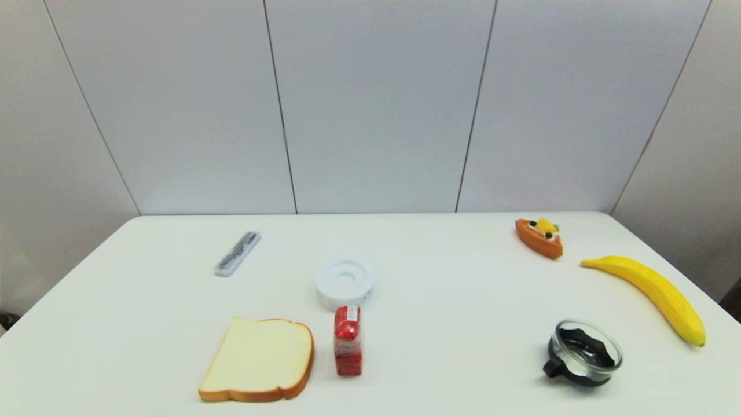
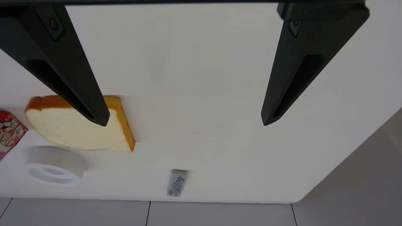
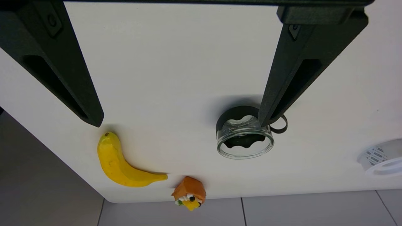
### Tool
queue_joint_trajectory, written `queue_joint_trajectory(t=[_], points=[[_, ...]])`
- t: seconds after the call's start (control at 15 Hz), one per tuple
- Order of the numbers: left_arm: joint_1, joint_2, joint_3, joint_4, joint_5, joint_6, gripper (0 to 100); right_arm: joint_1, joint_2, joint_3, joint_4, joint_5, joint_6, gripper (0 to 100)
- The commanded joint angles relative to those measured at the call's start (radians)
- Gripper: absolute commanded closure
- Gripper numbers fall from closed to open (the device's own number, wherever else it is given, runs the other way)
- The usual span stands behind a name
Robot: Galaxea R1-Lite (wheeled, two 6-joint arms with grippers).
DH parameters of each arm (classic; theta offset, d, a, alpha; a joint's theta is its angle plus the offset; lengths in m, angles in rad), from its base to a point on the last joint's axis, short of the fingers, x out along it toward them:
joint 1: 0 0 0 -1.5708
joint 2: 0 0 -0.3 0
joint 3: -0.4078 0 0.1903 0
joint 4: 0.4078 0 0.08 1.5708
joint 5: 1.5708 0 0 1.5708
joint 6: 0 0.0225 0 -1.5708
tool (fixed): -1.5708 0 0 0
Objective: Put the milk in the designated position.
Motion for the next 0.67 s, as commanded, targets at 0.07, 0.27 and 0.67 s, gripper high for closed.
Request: queue_joint_trajectory(t=[0.07,0.27,0.67], points=[[0.0,0.001,0.002,-0.001,0.0,-0.015,0,0.0,0.0,0.0,0.0,0.0,0.0,0],[0.0,0.001,0.002,-0.001,0.0,-0.015,0,0.0,0.0,0.0,0.0,0.0,0.001,0],[0.0,0.001,0.002,-0.001,0.0,-0.015,0,0.0,0.0,0.0,0.0,0.0,0.001,0]])
